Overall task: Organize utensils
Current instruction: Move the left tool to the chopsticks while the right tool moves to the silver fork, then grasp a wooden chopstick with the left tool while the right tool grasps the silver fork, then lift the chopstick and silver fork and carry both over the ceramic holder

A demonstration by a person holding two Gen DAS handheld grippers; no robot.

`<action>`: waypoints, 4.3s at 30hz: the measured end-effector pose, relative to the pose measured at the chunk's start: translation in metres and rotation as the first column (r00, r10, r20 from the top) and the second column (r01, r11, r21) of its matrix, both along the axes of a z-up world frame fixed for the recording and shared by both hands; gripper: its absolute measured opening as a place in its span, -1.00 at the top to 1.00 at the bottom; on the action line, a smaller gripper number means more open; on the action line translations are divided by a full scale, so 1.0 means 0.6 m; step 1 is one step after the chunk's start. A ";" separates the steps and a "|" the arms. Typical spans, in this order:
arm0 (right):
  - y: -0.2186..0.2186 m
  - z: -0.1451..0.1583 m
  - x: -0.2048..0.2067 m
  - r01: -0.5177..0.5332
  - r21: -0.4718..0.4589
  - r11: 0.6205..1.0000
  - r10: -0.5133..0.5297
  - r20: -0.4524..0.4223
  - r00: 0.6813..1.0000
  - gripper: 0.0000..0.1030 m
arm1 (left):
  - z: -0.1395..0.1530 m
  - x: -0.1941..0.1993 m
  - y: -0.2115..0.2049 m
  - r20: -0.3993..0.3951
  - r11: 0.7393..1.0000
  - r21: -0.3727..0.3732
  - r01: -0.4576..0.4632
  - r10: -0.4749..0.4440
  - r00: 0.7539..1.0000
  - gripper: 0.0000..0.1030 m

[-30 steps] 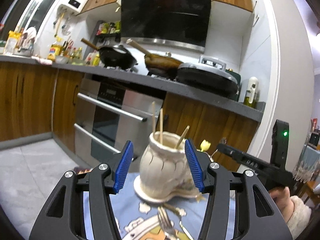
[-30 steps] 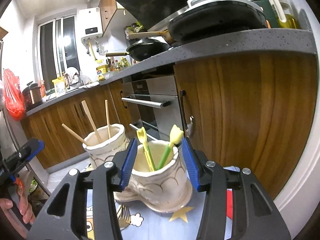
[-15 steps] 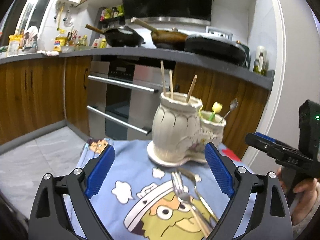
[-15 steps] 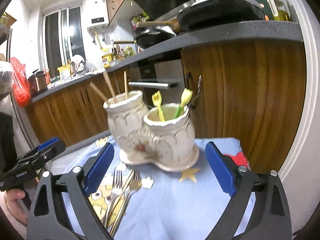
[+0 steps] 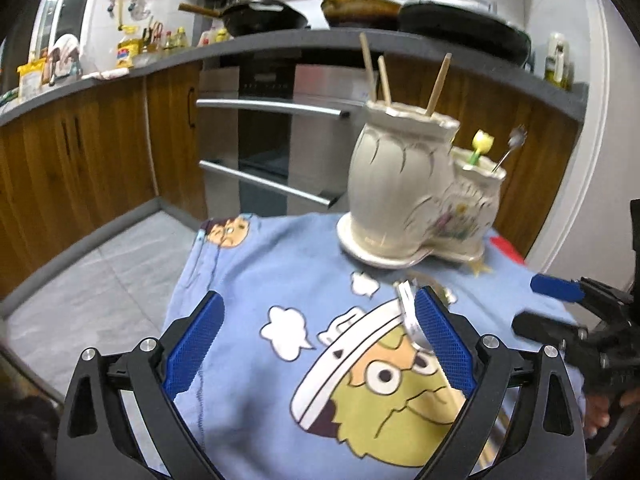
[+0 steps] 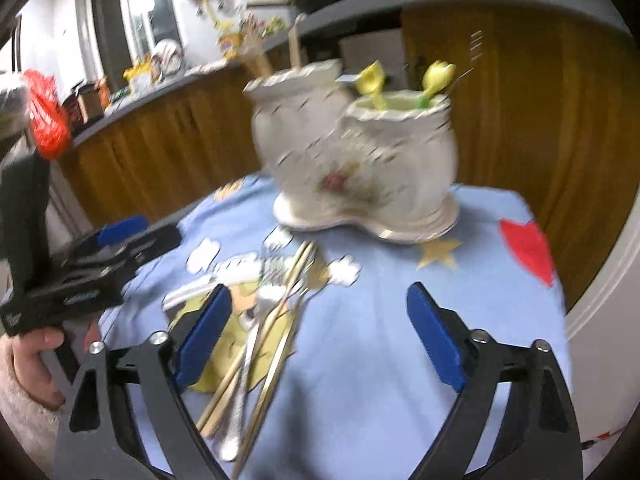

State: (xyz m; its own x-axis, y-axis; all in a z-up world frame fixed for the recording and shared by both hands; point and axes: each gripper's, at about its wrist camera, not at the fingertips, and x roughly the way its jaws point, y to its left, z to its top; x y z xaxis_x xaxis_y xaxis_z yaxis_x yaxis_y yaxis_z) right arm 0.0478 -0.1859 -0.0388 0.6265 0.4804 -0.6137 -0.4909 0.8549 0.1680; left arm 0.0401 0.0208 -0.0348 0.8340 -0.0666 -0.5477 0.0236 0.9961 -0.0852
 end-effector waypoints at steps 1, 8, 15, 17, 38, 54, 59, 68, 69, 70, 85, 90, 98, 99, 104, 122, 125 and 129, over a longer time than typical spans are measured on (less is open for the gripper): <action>0.013 -0.006 -0.004 -0.022 -0.021 1.000 0.021 -0.015 1.000 -0.57 | -0.002 0.003 0.002 -0.013 1.000 -0.002 -0.001 0.001 1.000 -0.85; 0.067 -0.029 -0.016 -0.092 -0.118 0.989 0.086 -0.060 0.995 0.17 | -0.005 0.005 0.012 -0.036 1.000 -0.017 -0.011 0.011 0.999 -0.85; 0.096 -0.042 -0.016 -0.119 -0.168 0.979 0.106 -0.080 0.991 0.64 | -0.005 0.007 0.008 -0.037 1.000 -0.018 -0.001 0.001 0.999 -0.85; 0.100 -0.047 -0.012 -0.112 -0.189 0.975 0.098 -0.085 0.992 0.70 | -0.004 0.006 0.006 -0.033 1.000 -0.016 0.001 -0.002 0.999 -0.85; -0.003 0.006 -0.029 -0.019 -0.093 0.995 0.016 -0.035 0.999 0.89 | -0.015 0.003 -0.030 -0.138 0.998 -0.053 0.038 -0.045 0.989 -0.81; -0.087 0.004 -0.022 -0.037 0.006 0.999 0.037 -0.127 0.991 0.88 | -0.060 0.018 -0.139 -0.361 0.990 0.008 0.142 -0.130 0.924 0.20; -0.111 0.019 -0.016 -0.019 -0.003 1.000 0.018 -0.115 0.993 0.92 | -0.048 0.013 -0.130 -0.354 0.992 -0.008 0.128 -0.123 0.927 0.21; -0.101 -0.010 0.014 -0.093 -0.104 0.990 0.067 -0.233 0.970 0.91 | -0.057 0.024 -0.131 -0.402 0.986 0.010 0.164 -0.147 0.904 0.37; -0.095 -0.014 0.017 -0.108 -0.125 0.986 0.075 -0.245 0.967 0.91 | -0.056 0.024 -0.132 -0.405 0.985 0.019 0.170 -0.148 0.902 0.48; -0.090 -0.015 0.017 -0.124 -0.144 0.982 0.084 -0.252 0.964 0.91 | -0.055 0.023 -0.130 -0.410 0.985 0.031 0.172 -0.145 0.901 0.55; -0.054 -0.028 0.046 -0.243 -0.255 0.936 0.149 -0.337 0.930 0.91 | -0.057 0.051 -0.150 -0.473 0.979 0.070 0.193 -0.138 0.870 0.56; -0.040 -0.036 0.055 -0.275 -0.284 0.919 0.157 -0.376 0.913 0.88 | -0.059 0.049 -0.156 -0.475 0.968 0.126 0.216 -0.132 0.870 0.72; -0.034 -0.037 0.056 -0.262 -0.305 0.916 0.160 -0.322 0.933 0.88 | -0.058 0.044 -0.136 -0.473 0.953 0.113 0.282 -0.198 0.858 0.90; -0.036 -0.035 0.054 -0.254 -0.292 0.922 0.159 -0.312 0.937 0.89 | -0.057 0.041 -0.132 -0.468 0.953 0.107 0.283 -0.203 0.860 0.90; -0.063 -0.006 0.039 -0.203 -0.208 0.957 0.152 -0.236 0.960 0.94 | -0.040 0.019 -0.106 -0.413 0.960 0.041 0.276 -0.236 0.880 0.91; -0.075 0.046 -0.003 -0.189 -0.125 0.974 0.179 -0.087 0.980 0.95 | -0.039 0.010 -0.120 -0.518 0.922 0.120 0.368 -0.258 0.815 0.91; -0.076 0.045 -0.002 -0.196 -0.114 0.974 0.187 -0.087 0.979 0.95 | -0.042 0.017 -0.125 -0.559 0.917 0.130 0.377 -0.246 0.792 0.91; -0.081 0.044 -0.003 -0.199 -0.099 0.975 0.190 -0.090 0.978 0.95 | -0.049 0.022 -0.128 -0.597 0.907 0.151 0.394 -0.233 0.767 0.91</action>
State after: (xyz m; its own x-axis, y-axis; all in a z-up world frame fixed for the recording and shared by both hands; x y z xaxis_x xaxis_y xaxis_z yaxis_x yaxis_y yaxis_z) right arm 0.0462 -0.2348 -0.0122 0.4745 0.5170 -0.7124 -0.6382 0.7594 0.1261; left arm 0.0535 -0.0562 -0.0640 0.3368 -0.0628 -0.9395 0.3670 0.9276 0.0695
